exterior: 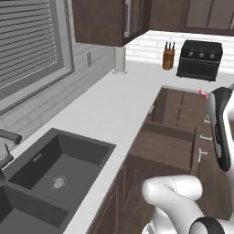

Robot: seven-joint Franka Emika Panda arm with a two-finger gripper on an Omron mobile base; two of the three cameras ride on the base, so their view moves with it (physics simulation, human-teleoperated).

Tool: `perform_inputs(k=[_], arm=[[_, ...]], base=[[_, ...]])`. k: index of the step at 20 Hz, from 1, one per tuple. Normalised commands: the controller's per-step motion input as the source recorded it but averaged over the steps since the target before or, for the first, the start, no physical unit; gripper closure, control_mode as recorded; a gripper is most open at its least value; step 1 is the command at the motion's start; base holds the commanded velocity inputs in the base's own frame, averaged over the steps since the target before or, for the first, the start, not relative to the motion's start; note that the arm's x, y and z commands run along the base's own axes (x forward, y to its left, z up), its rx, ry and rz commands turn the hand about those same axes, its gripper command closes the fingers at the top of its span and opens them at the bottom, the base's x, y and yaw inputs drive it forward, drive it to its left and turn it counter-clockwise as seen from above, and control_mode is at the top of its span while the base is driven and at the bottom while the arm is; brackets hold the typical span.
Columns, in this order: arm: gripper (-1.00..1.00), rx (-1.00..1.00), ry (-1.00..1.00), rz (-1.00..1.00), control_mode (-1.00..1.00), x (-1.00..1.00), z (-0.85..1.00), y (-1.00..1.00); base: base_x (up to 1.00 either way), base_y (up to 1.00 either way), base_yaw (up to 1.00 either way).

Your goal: Take a straw from the drawer in front and place it inside the glass cup on the dining counter.

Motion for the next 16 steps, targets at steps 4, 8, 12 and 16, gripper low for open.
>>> perform_inputs(k=[4, 8, 12, 16], arm=[[1.00, 0.00, 0.00, 0.00, 1.00, 0.00, 0.00, 0.00], [1.00, 0.00, 0.00, 0.00, 1.00, 0.00, 0.00, 0.00], [1.00, 0.00, 0.00, 0.00, 1.00, 0.00, 0.00, 0.00], [1.00, 0.00, 0.00, 0.00, 1.00, 0.00, 0.00, 0.00]], base=[[-0.34, -0.07, -0.62], [-0.03, -0.07, -0.79], [0.00, 0.00, -0.91], [0.03, -0.03, -0.93]])
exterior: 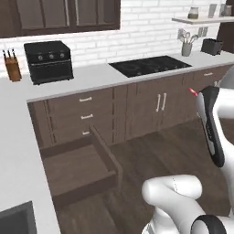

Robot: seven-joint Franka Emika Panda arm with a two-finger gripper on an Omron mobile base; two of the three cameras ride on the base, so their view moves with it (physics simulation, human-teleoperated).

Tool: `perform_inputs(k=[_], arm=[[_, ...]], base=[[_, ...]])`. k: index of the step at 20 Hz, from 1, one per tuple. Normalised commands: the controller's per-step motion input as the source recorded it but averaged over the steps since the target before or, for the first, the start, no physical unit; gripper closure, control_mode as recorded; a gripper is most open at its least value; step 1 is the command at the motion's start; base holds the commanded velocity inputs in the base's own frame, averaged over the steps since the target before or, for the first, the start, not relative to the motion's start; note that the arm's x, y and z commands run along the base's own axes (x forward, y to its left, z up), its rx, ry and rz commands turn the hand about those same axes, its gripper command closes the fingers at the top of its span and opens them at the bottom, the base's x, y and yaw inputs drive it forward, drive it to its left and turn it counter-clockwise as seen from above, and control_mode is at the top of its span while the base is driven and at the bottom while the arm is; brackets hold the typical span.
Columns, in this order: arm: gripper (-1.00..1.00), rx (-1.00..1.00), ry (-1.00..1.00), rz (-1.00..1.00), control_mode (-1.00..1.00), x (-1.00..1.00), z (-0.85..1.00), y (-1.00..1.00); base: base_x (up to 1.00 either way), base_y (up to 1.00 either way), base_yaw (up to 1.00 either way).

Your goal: Take a straw from the drawer in front and place it inside the glass cup on the dining counter.

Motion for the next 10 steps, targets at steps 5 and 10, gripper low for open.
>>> perform_inputs(k=[5, 10], arm=[[1.00, 0.00, 0.00, 0.00, 1.00, 0.00, 0.00, 0.00], [1.00, 0.00, 0.00, 0.00, 1.00, 0.00, 0.00, 0.00]], base=[[0.23, -0.37, -0.82], [0.62, -0.67, -0.54]])
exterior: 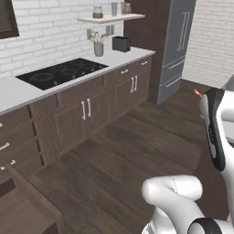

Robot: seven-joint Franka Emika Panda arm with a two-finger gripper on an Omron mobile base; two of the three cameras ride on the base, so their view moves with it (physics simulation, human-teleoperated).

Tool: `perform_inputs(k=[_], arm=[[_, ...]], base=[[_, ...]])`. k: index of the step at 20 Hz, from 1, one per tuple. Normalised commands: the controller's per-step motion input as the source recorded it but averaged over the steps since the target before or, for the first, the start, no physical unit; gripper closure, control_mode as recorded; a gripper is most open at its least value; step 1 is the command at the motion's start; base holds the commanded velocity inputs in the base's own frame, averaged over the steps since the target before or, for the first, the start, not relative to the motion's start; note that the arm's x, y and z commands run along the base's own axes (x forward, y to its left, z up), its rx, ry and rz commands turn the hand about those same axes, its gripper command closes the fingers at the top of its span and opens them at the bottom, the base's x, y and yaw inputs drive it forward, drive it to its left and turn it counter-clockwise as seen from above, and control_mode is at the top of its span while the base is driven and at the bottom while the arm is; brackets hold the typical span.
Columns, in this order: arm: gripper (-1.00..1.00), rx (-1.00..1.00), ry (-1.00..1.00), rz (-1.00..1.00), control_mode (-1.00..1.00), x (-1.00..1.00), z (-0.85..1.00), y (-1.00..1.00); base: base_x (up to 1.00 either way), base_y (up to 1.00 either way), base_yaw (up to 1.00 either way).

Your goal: Take a straw from the drawer in front and place it inside the glass cup on the dining counter.

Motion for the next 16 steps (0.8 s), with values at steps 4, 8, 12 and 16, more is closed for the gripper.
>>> perform_inputs(k=[4, 8, 12, 16], arm=[[1.00, 0.00, 0.00, 0.00, 1.00, 0.00, 0.00, 0.00], [1.00, 0.00, 0.00, 0.00, 1.00, 0.00, 0.00, 0.00], [1.00, 0.00, 0.00, 0.00, 1.00, 0.00, 0.00, 0.00], [1.00, 0.00, 0.00, 0.00, 1.00, 0.00, 0.00, 0.00]], base=[[0.98, -0.46, -0.34], [1.00, -0.18, -0.32], [1.00, 0.23, -0.46], [0.94, 0.76, -0.49]])
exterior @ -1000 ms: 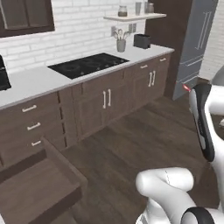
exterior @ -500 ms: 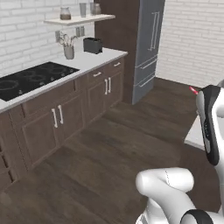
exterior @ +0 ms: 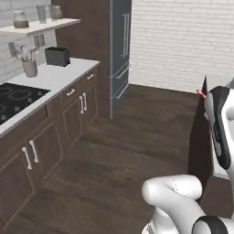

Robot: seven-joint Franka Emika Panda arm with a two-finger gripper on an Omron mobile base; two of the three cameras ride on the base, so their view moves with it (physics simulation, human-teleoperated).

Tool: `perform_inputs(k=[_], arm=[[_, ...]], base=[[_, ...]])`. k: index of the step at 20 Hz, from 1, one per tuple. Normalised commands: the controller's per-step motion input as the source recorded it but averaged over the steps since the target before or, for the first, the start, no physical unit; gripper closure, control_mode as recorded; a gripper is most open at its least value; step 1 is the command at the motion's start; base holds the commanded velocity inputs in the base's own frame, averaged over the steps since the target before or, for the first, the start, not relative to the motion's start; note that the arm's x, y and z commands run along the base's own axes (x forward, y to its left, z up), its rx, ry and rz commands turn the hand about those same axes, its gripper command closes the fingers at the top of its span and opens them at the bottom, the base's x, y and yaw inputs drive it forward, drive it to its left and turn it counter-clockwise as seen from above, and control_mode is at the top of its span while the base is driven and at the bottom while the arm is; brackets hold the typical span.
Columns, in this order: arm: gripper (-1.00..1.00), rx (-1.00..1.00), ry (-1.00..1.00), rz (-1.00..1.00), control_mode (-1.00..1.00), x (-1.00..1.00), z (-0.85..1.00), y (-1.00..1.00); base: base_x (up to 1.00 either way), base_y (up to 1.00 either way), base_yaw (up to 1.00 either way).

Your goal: Take a straw from the drawer in front and place it inside the glass cup on the dining counter.

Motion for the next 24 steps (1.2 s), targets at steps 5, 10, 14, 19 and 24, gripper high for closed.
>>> perform_inputs(k=[5, 10, 14, 19, 24], arm=[[1.00, 0.00, 0.00, 0.00, 1.00, 0.00, 0.00, 0.00], [1.00, 0.00, 0.00, 0.00, 1.00, 0.00, 0.00, 0.00], [1.00, 0.00, 0.00, 0.00, 1.00, 0.00, 0.00, 0.00], [1.00, 0.00, 0.00, 0.00, 1.00, 0.00, 0.00, 0.00], [1.00, 0.00, 0.00, 0.00, 1.00, 0.00, 0.00, 0.00]], base=[[0.78, 0.86, -0.51], [0.98, 0.73, -0.54], [1.00, 0.70, -0.51], [1.00, 0.60, -0.48], [1.00, 0.59, -0.49]])
